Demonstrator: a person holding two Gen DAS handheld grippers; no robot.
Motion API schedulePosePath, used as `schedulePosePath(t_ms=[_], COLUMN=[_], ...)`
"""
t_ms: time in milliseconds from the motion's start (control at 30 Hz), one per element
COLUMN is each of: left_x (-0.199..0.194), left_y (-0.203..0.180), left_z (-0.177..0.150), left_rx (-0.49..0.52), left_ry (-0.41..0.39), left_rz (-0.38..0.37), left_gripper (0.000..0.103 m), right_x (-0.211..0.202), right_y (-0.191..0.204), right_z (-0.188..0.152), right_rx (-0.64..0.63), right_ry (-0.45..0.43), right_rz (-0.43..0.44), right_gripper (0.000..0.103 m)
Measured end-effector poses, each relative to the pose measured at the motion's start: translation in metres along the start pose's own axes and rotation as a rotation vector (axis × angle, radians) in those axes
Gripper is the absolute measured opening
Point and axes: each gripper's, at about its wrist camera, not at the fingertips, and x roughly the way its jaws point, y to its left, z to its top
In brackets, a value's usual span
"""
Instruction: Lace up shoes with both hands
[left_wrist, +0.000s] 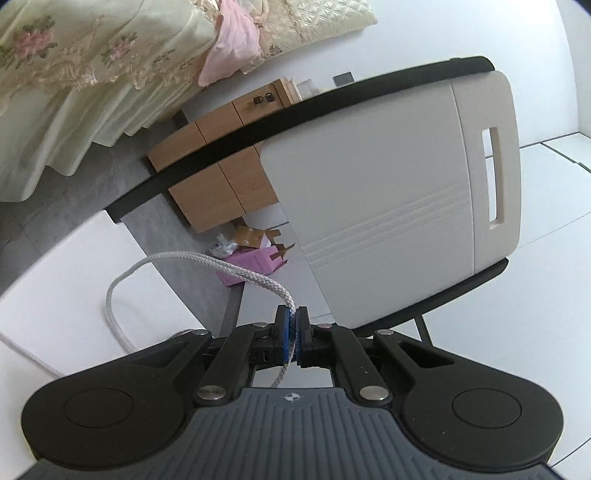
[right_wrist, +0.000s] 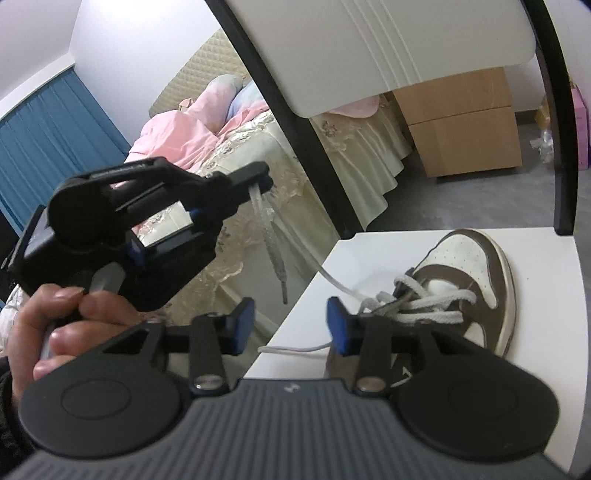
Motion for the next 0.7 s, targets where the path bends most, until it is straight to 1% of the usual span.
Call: schedulePosePath(t_ms=[67,133,167,200,233,267,333,400,433,500,567,600,633,667,700], left_x=[0.0,-0.001,-0.002,-0.003,-0.003,-0.004,-0.005,-0.007,-0.007,-0.009,-0.009,-0.008,-0.008,-0.008,-0.009], left_y=[-0.002,-0.003,-0.003,-0.004,-0.005,-0.005,-0.006,-0.007,-0.008,-0.009,-0.007,-0.005,-0.003,-0.002,-0.001], left_z=[-0.003,-0.004,-0.005,-0.005,-0.005,-0.005,-0.006,-0.006,-0.006,-0.007,-0.007,-0.007,-0.007,-0.008,-0.01], left_rx=[-0.006,-0.003,0.006,0.014,0.022,0.03,0.046,0.062,0.07,0.086,0.097,0.098,0.094,0.09,0.091], left_ry=[0.011,0.019,0.021,0.023,0.025,0.027,0.03,0.034,0.036,0.039,0.053,0.064,0.073,0.082,0.085], left_rz=[-0.005,-0.003,0.001,0.005,0.01,0.014,0.023,0.032,0.036,0.045,0.072,0.086,0.095,0.103,0.101], left_gripper=[0.003,0.003,0.003,0.003,0.003,0.003,0.003,0.003,0.003,0.005,0.012,0.029,0.053,0.058,0.059], right_x=[-0.001,0.0,0.001,0.002,0.002,0.001,-0.002,-0.006,-0.007,-0.009,-0.011,-0.013,-0.014,-0.015,-0.016], right_y=[0.001,0.001,0.0,-0.001,-0.001,-0.002,0.0,0.003,0.004,0.005,0.008,0.009,0.01,0.011,0.012], right_z=[0.0,0.0,0.0,0.0,0.0,0.0,0.0,-0.001,-0.001,-0.002,-0.003,-0.004,-0.005,-0.006,-0.007], right_rx=[0.002,-0.005,0.0,0.002,0.005,0.003,-0.011,-0.052,-0.07,-0.121,-0.186,-0.22,-0.253,-0.289,-0.323], right_ry=[-0.011,-0.015,-0.01,-0.008,-0.007,-0.012,-0.027,-0.04,-0.042,-0.045,-0.049,-0.053,-0.057,-0.06,-0.063], right_rz=[0.008,0.001,0.001,-0.006,-0.013,-0.011,0.008,-0.001,-0.017,-0.081,-0.14,-0.167,-0.194,-0.222,-0.249], right_gripper=[0.038,0.029,0.028,0.023,0.009,0.004,0.003,0.003,0.003,0.003,0.003,0.003,0.003,0.003,0.003])
